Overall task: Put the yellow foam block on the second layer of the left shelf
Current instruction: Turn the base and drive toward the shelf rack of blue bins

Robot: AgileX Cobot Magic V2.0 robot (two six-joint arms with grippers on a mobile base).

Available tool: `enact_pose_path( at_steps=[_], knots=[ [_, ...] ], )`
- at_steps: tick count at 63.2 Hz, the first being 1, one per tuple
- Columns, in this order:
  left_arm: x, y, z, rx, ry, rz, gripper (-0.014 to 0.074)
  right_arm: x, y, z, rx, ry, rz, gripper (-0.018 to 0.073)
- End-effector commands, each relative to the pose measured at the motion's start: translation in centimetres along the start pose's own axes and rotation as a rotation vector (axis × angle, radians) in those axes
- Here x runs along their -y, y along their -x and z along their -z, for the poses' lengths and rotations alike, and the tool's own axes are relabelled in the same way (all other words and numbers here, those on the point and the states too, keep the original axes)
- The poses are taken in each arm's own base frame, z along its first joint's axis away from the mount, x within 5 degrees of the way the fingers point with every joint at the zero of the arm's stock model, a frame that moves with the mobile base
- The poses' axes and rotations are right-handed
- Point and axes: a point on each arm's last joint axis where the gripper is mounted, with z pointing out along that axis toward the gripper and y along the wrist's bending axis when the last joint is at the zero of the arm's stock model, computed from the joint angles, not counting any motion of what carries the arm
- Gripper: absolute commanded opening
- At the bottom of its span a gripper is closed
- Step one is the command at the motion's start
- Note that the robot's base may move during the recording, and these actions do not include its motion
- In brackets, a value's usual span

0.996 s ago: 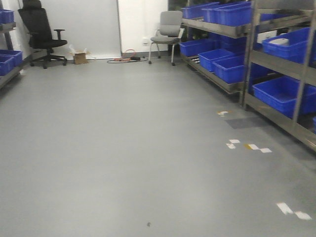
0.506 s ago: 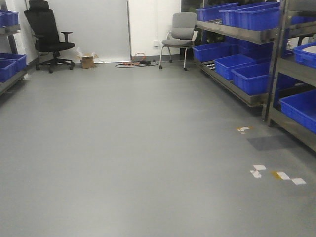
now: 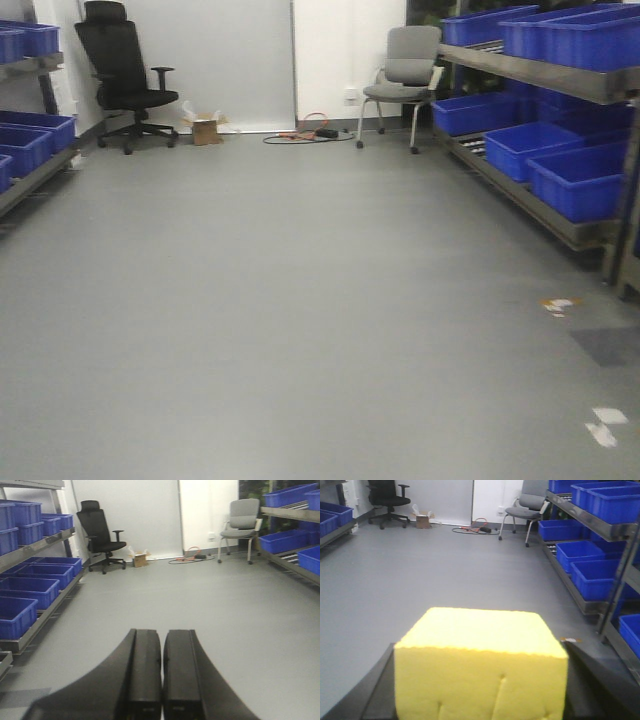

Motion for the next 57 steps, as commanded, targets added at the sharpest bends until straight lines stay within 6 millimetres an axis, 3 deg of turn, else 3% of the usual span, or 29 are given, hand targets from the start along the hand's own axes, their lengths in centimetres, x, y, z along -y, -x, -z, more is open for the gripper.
enact_pose_path(
  at_steps=[1,57],
  knots=[
    [0.00,-0.10,0.06,0.071,0.003,0.010,0.0124,-0.13,1.64,0.12,0.101,0.012,0.023,0.0522],
    [0.00,-0.10,0.06,0.071,0.003,0.010,0.0124,-0.13,1.64,0.12,0.101,0.012,0.023,0.0522]
  ],
)
